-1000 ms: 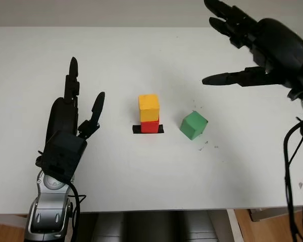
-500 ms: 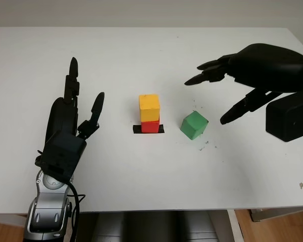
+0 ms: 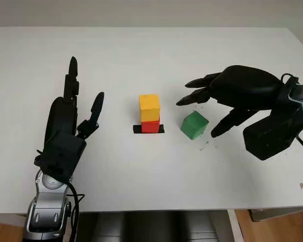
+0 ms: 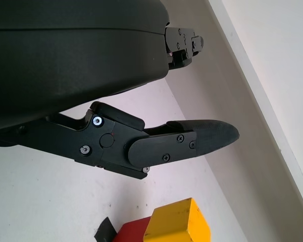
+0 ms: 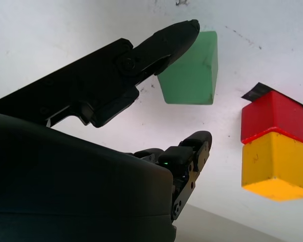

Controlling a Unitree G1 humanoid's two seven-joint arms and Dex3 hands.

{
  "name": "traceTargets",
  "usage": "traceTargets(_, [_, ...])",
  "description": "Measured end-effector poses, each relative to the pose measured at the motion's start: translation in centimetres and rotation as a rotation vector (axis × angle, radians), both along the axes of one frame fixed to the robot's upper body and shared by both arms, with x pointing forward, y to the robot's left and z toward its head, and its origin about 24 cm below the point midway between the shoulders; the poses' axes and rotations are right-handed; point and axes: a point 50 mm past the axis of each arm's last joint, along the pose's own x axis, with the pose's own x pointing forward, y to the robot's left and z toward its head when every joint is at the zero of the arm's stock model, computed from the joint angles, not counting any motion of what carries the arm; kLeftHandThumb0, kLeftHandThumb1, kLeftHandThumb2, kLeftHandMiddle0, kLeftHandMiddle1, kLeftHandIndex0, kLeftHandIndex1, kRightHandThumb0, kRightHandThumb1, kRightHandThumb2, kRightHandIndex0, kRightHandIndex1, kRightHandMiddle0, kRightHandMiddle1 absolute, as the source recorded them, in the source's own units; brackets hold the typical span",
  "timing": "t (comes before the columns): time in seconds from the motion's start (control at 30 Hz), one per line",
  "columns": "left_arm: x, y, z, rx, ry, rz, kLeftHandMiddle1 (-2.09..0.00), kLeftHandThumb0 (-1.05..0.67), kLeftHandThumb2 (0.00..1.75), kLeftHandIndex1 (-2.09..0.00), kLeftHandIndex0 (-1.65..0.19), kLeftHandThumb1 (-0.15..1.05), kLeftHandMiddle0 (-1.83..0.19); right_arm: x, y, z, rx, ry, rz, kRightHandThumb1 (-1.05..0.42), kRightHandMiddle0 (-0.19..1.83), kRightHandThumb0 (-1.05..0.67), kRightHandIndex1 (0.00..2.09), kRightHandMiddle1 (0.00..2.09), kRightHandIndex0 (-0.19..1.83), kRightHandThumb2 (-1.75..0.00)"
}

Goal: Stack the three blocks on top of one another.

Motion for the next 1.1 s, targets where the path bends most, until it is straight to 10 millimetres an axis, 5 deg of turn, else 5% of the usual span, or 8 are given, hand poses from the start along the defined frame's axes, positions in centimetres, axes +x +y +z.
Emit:
traceTargets(0.47, [-0.1, 0.1, -0.1, 0.001, 0.0, 0.005, -0.05, -0.75, 0.54, -0.05, 0.09, 1.05, 0.13, 0.7, -0.5, -2.8, -0.016, -0.006, -0.012, -0.82, 0.72, -0.61, 0.07, 0.2, 0.41, -0.06])
traceTargets(0.6, [-0.2, 0.2, -0.2, 0.001, 0.005, 0.006, -0.05, -0.75, 0.54, -0.05, 0.1, 1.05, 0.14, 0.7, -0.4, -2.8, -0.017, -0.016, 0.001, -0.83, 0.49, -0.6, 0.06, 0.73, 0.44, -0.05])
traceTargets(1.1, [-0.2, 0.1, -0.2, -0.012, 0.009, -0.007, -0.05, -0.75, 0.53, -0.05, 0.11, 1.05, 0.15, 1.0, -0.6, -2.9, -0.009, -0.033, 0.02, -0.92, 0.5, -0.4, 0.07, 1.29, 0.54, -0.05])
